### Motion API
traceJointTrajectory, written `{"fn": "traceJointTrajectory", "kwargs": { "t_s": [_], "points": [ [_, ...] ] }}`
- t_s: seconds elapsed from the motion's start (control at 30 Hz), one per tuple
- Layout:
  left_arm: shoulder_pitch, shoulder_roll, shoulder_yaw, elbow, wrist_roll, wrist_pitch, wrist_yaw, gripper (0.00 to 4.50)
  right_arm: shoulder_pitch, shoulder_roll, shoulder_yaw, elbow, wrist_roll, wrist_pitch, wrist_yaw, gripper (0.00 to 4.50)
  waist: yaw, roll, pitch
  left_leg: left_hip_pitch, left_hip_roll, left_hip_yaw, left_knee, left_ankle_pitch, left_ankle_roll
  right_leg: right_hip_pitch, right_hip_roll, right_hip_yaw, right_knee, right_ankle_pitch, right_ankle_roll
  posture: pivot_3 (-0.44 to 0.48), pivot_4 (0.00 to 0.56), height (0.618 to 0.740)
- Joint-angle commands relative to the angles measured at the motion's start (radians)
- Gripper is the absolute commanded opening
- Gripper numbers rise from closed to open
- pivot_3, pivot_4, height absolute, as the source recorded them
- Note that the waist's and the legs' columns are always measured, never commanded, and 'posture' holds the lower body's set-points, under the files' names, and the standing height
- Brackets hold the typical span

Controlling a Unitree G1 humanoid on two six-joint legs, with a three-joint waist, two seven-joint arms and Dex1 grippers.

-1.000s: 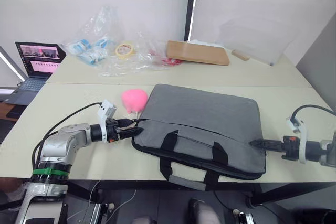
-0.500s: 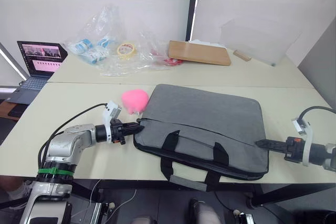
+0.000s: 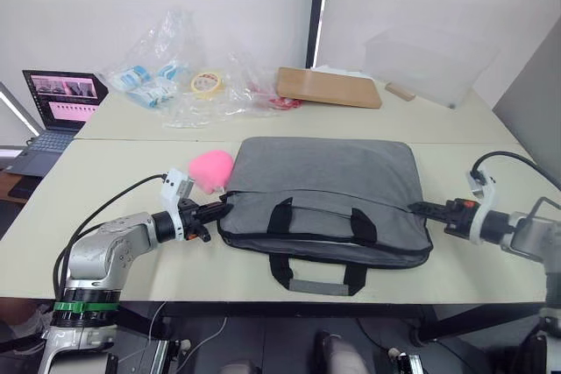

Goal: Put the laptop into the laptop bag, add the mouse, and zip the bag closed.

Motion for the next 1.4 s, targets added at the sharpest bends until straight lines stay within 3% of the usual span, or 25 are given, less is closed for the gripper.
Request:
{"fn": "traceJointTrajectory", "kwargs": {
  "t_s": [0.03, 0.6, 0.67, 0.73, 1.03, 1.1, 1.23, 1.3, 1.4],
  "points": [
    [-0.007, 0.009, -0.005, -0.063, -0.021, -0.009, -0.018, 0.00, -0.054, 0.008, -0.011, -0.018, 0.013, -0.047, 0.000, 0.01, 0.000, 0.000, 0.000, 0.000, 0.000, 0.001, 0.000, 0.000, 0.000, 0.000, 0.000, -0.001, 0.000, 0.000, 0.000, 0.000, 0.150, 0.740],
    [0.011, 0.018, -0.019, -0.027, 0.008, -0.088, -0.028, 0.00, -0.070, -0.007, -0.006, 0.088, -0.009, -0.095, 0.039, 0.01, 0.000, 0.000, 0.000, 0.000, 0.000, 0.007, 0.000, 0.000, 0.000, 0.000, 0.000, -0.002, -0.001, 0.000, 0.000, 0.000, 0.150, 0.740],
    [0.005, 0.022, -0.013, -0.024, 0.006, -0.092, -0.032, 0.70, -0.065, -0.007, -0.005, 0.083, -0.010, -0.099, 0.044, 0.00, 0.000, 0.000, 0.000, 0.000, 0.000, 0.007, 0.000, 0.000, 0.000, 0.000, 0.000, -0.002, -0.001, 0.000, 0.000, 0.000, 0.150, 0.740],
    [0.013, 0.037, -0.007, -0.031, -0.005, -0.088, -0.054, 1.31, -0.053, -0.012, -0.009, 0.084, -0.014, -0.114, 0.051, 0.84, -0.001, 0.000, 0.000, 0.000, 0.000, 0.007, 0.000, 0.000, 0.000, 0.000, 0.000, -0.002, -0.001, 0.000, 0.000, 0.000, 0.150, 0.740],
    [0.108, 0.154, 0.116, -0.062, -0.043, -0.094, -0.121, 4.27, -0.014, -0.122, -0.030, 0.090, -0.020, -0.160, 0.131, 3.84, -0.007, 0.000, 0.000, 0.001, 0.001, 0.007, -0.001, 0.000, -0.001, 0.000, 0.001, -0.002, -0.001, 0.000, 0.000, 0.000, 0.150, 0.740],
    [0.145, 0.191, 0.186, -0.063, -0.050, -0.128, -0.141, 4.50, 0.022, -0.188, -0.005, 0.089, -0.064, -0.243, 0.195, 4.49, -0.005, 0.000, 0.000, 0.001, 0.001, 0.007, -0.001, 0.000, -0.001, 0.000, 0.001, -0.002, -0.001, 0.000, 0.000, 0.000, 0.150, 0.740],
    [0.181, 0.247, 0.266, 0.014, 0.035, -0.335, -0.153, 4.50, 0.095, -0.280, 0.098, 0.115, -0.279, -0.666, 0.269, 4.49, -0.005, 0.001, 0.000, 0.003, 0.001, 0.007, -0.001, 0.000, -0.001, 0.000, 0.001, -0.003, -0.002, -0.001, 0.001, 0.000, 0.150, 0.740],
    [0.183, 0.273, 0.284, 0.084, 0.075, -0.434, -0.165, 4.50, 0.093, -0.267, 0.108, 0.183, -0.399, -1.001, 0.200, 4.49, -0.011, 0.001, 0.000, 0.003, 0.001, 0.010, -0.003, 0.000, -0.002, 0.001, 0.001, -0.002, -0.001, -0.001, 0.001, 0.000, 0.150, 0.740],
    [0.175, 0.299, 0.285, 0.191, 0.144, -0.569, -0.156, 4.50, 0.018, -0.265, 0.118, 0.346, -0.405, -1.146, 0.297, 4.49, -0.025, 0.002, 0.001, 0.004, 0.001, 0.011, -0.005, 0.001, -0.004, 0.001, 0.001, 0.000, 0.000, -0.001, 0.001, 0.000, 0.150, 0.740]
  ]
}}
